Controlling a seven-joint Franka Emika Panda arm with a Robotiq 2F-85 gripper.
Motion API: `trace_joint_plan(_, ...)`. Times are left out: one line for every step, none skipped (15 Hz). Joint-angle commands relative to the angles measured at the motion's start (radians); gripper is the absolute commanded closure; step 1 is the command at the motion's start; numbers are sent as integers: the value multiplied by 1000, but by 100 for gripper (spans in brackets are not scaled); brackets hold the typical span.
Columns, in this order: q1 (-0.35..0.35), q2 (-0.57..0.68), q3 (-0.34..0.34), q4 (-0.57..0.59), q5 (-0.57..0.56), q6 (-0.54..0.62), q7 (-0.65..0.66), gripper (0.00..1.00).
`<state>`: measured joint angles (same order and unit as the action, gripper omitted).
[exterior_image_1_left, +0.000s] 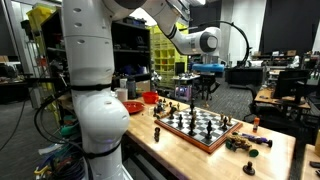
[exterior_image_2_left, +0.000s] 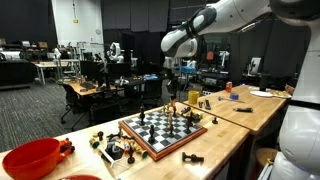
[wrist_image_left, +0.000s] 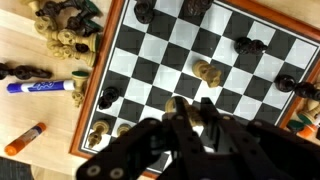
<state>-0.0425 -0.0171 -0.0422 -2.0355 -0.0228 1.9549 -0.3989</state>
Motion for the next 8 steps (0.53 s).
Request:
trace_joint_plan(1, 2, -1, 2, 0, -2, 0, 79)
trace_joint_plan(0, 3, -2, 2, 0, -2, 0, 79)
trace_joint_plan(-1, 4, -2, 2, 0, -2, 0, 79)
trace_joint_plan(-1, 4, -2, 2, 0, -2, 0, 79)
trace_joint_plan(0, 17, -2, 18, 5, -17, -19, 95)
trace_joint_plan(1, 36, -1, 49, 10, -39, -48, 95)
trace_joint_plan(1, 54, 0, 76, 16, -54, -74, 95)
trace_joint_plan(2, 73, 3, 106, 17, -77, -98, 95)
